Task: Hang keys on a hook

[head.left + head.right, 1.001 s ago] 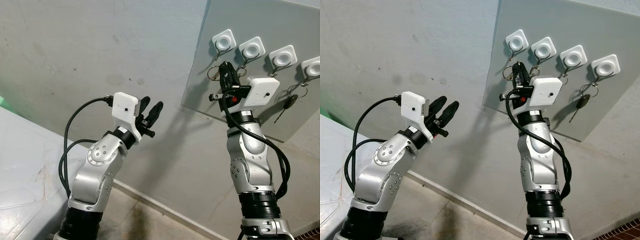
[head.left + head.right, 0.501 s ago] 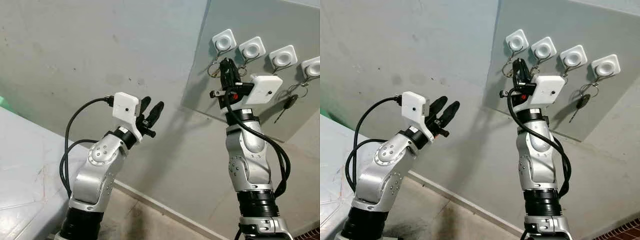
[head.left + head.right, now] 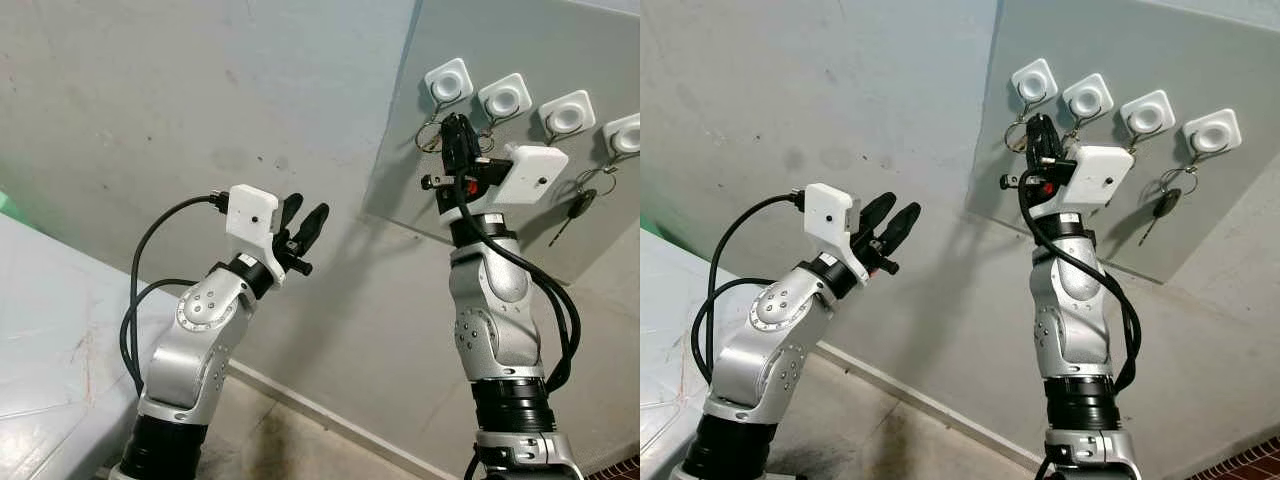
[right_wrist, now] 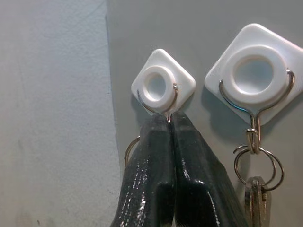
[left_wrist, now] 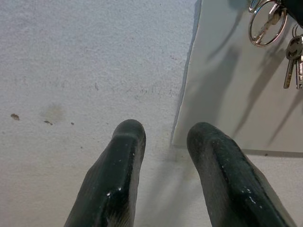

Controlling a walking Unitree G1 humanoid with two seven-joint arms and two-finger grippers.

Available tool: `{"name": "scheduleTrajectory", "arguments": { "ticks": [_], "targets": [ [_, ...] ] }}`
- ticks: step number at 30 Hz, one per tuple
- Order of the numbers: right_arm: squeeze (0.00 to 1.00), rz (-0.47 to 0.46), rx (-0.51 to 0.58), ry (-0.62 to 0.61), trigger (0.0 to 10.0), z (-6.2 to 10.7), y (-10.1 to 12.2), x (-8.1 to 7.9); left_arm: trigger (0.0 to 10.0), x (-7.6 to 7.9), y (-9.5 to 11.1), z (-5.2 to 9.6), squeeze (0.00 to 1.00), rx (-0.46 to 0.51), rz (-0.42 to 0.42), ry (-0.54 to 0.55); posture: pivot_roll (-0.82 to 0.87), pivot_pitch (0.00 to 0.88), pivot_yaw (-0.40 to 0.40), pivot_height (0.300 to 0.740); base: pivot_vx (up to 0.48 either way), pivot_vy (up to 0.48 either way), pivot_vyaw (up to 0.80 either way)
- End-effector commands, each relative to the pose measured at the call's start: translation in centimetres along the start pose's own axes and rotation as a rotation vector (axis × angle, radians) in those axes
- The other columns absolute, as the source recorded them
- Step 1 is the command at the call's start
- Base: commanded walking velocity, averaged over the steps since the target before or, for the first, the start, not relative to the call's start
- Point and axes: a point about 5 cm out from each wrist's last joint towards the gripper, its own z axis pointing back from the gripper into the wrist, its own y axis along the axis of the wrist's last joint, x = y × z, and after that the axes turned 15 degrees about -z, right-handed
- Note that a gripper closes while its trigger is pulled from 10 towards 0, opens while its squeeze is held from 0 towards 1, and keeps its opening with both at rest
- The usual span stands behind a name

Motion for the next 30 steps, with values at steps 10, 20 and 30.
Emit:
{"name": "scheduleTrajectory", "arguments": {
  "ticks": [10,20,30],
  "targets": [
    [0.0,-0.018,0.059,0.009,10.0,-0.67,1.44,-0.58,10.0,0.31,0.36,-0.2,0.0,0.011,-0.005,-0.022,0.11,0.0,-0.08,0.74,0.0,0.0,0.0],
    [0.0,-0.076,0.074,-0.018,10.0,-0.87,1.77,-0.52,10.0,0.29,0.34,-0.19,0.0,0.009,-0.004,-0.022,0.11,0.0,-0.08,0.74,0.0,0.0,0.0],
    [0.0,-0.068,0.04,-0.058,10.0,-1.31,1.95,-0.75,10.0,0.29,0.37,-0.19,0.0,0.008,-0.004,-0.023,0.11,0.0,-0.08,0.74,0.0,0.0,0.0]
  ]
}}
